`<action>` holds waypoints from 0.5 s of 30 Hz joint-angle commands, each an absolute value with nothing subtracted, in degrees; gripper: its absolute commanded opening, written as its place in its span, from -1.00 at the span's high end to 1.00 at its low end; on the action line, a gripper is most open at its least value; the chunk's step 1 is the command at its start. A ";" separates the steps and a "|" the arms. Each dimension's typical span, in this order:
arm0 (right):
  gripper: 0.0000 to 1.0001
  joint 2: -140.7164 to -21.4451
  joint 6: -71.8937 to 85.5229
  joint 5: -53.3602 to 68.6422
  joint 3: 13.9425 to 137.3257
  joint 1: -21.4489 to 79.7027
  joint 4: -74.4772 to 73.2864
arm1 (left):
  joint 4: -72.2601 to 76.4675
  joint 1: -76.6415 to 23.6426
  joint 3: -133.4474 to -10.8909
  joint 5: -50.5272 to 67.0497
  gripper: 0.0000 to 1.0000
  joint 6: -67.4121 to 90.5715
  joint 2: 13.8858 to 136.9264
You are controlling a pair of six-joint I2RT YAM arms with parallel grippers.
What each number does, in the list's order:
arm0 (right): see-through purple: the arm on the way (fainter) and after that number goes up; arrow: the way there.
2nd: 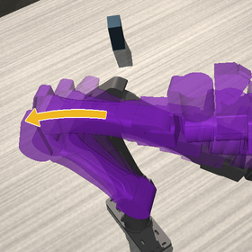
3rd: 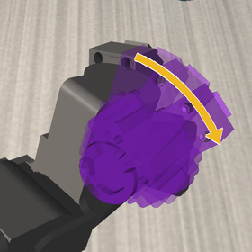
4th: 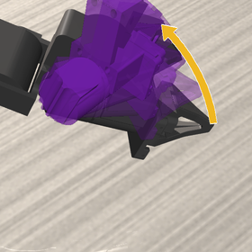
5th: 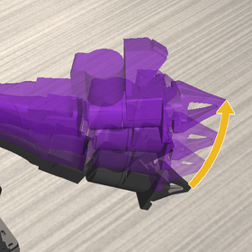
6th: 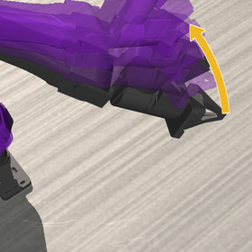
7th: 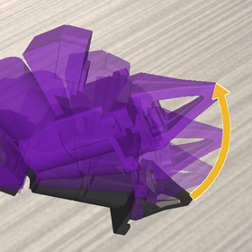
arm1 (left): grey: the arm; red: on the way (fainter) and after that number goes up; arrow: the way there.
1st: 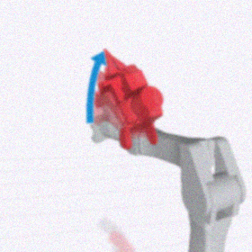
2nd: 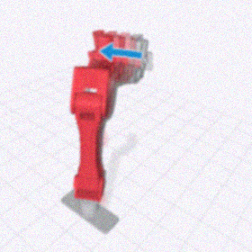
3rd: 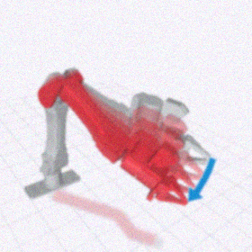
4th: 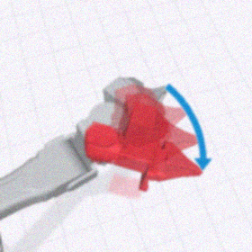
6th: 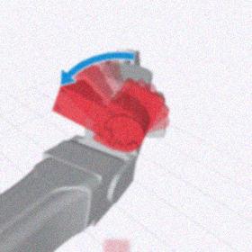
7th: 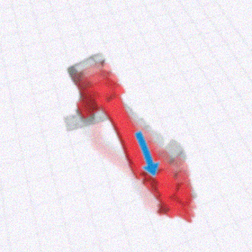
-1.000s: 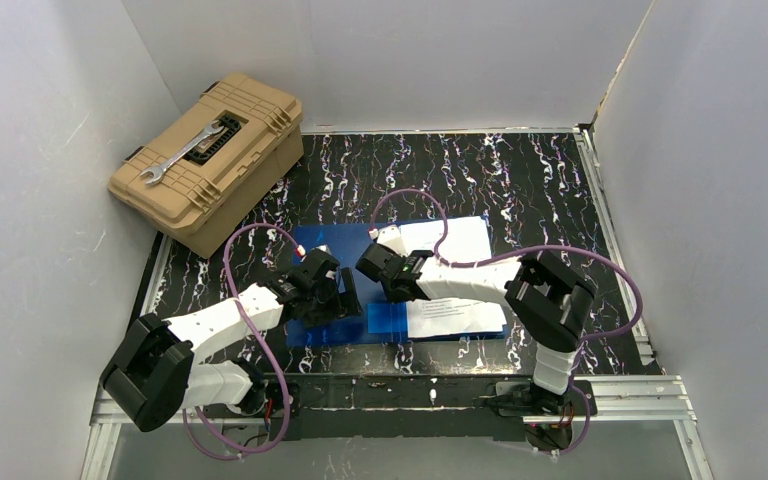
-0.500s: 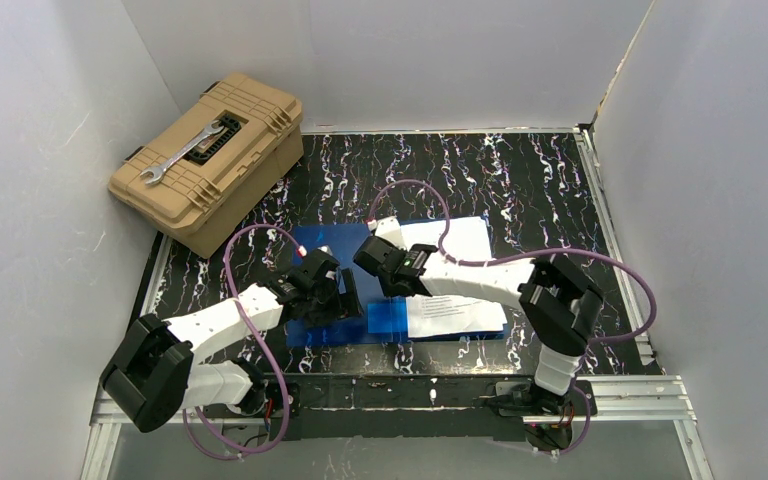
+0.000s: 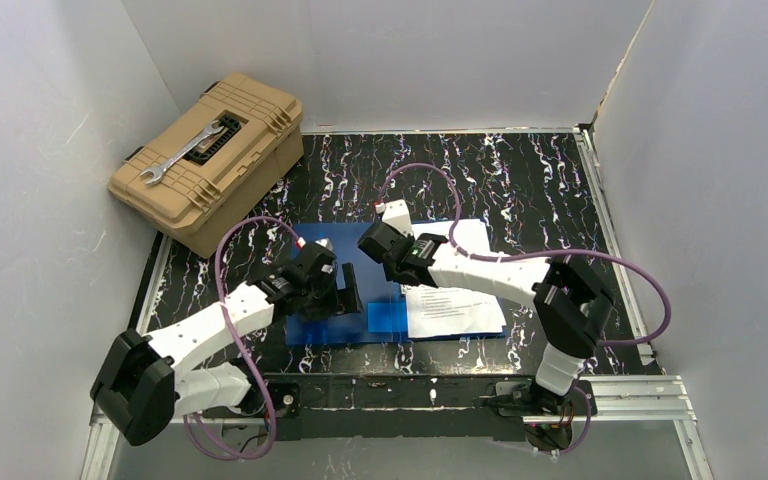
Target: Put the files into the folder
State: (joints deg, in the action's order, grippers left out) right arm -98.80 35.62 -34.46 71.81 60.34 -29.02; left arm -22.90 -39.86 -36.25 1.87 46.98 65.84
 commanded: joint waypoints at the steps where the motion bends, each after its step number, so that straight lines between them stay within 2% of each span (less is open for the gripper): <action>1: 0.26 -100.82 36.80 -35.92 73.93 59.21 -28.51 | -30.20 -39.73 -42.14 1.26 -0.80 43.33 62.33; 15: 0.33 -106.64 39.36 -32.30 73.91 56.72 -25.50 | -43.75 -39.73 -52.25 -1.64 -0.90 35.33 48.75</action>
State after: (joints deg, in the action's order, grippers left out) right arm -106.06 37.74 -32.75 71.85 57.36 -27.59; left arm -37.69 -39.86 -48.90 -0.27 39.20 52.25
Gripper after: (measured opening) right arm 0.338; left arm 0.946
